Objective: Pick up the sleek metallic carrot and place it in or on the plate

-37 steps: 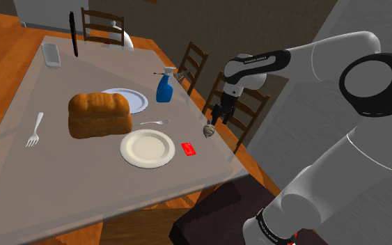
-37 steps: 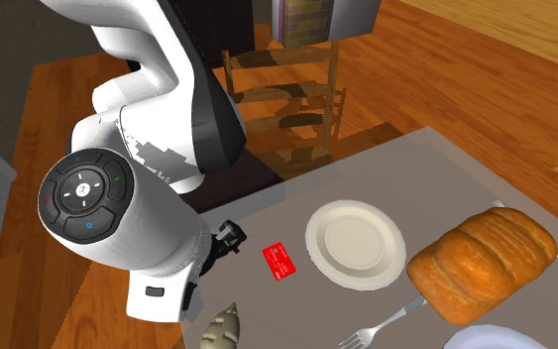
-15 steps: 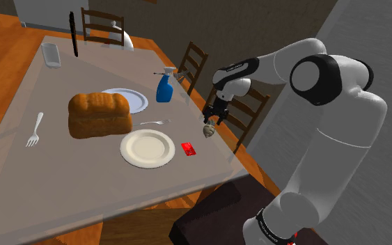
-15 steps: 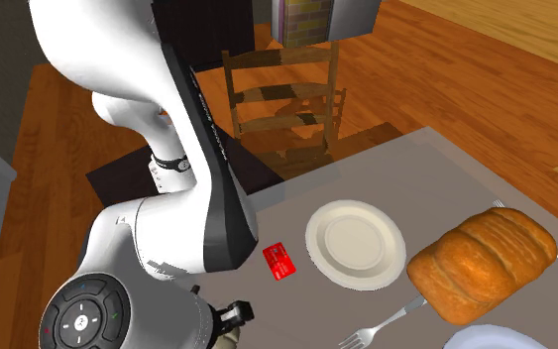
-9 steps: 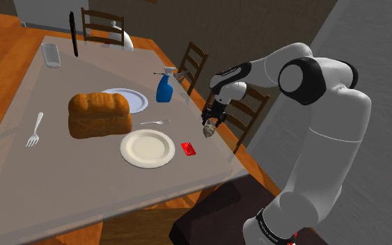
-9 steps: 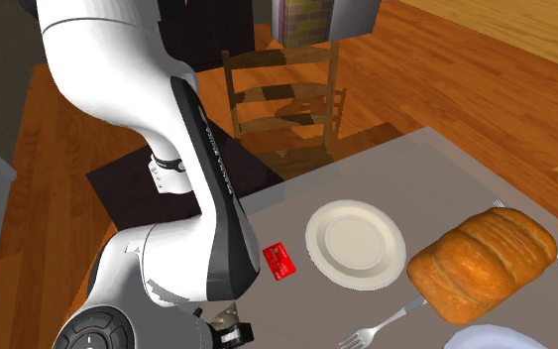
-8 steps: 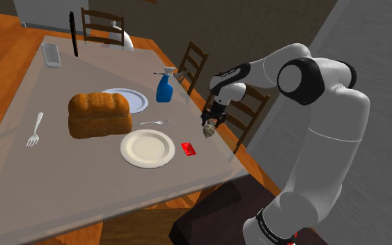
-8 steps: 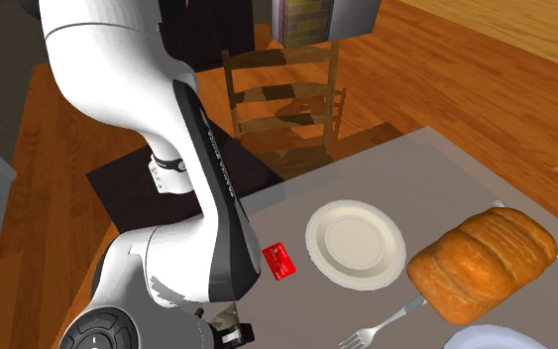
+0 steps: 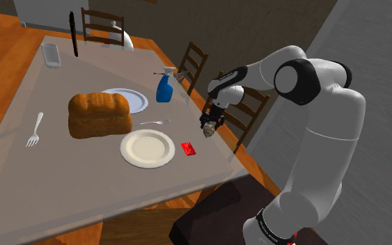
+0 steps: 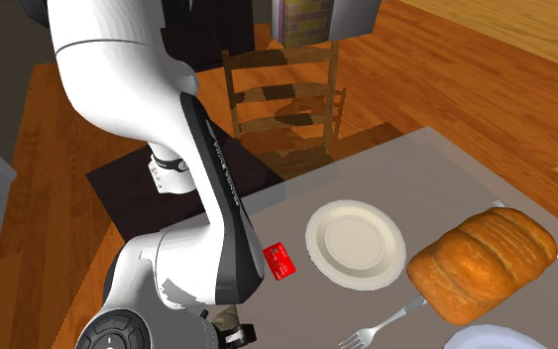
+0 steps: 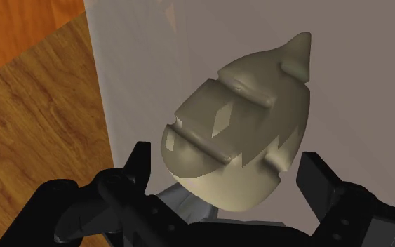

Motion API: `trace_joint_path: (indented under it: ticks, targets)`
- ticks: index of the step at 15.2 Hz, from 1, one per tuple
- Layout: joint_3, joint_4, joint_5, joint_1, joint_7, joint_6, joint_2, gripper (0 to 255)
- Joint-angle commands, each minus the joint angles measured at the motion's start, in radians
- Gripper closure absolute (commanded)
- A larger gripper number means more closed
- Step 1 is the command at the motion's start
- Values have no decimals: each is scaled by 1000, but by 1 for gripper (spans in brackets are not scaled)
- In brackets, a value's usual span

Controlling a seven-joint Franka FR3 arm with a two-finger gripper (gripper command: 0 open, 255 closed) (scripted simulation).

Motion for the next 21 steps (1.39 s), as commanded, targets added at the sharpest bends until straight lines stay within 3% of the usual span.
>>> trace_joint_path:
  ticks: [1,2,3,12,21]
  targets:
    - [0,0,0,0,0,0,0,0]
    - [0,0,0,0,0,0,0,0]
    - [0,0,0,0,0,0,0,255]
    - [0,0,0,0,0,0,0,255]
    - [-20,19,-48,13,42,-92,-82,255]
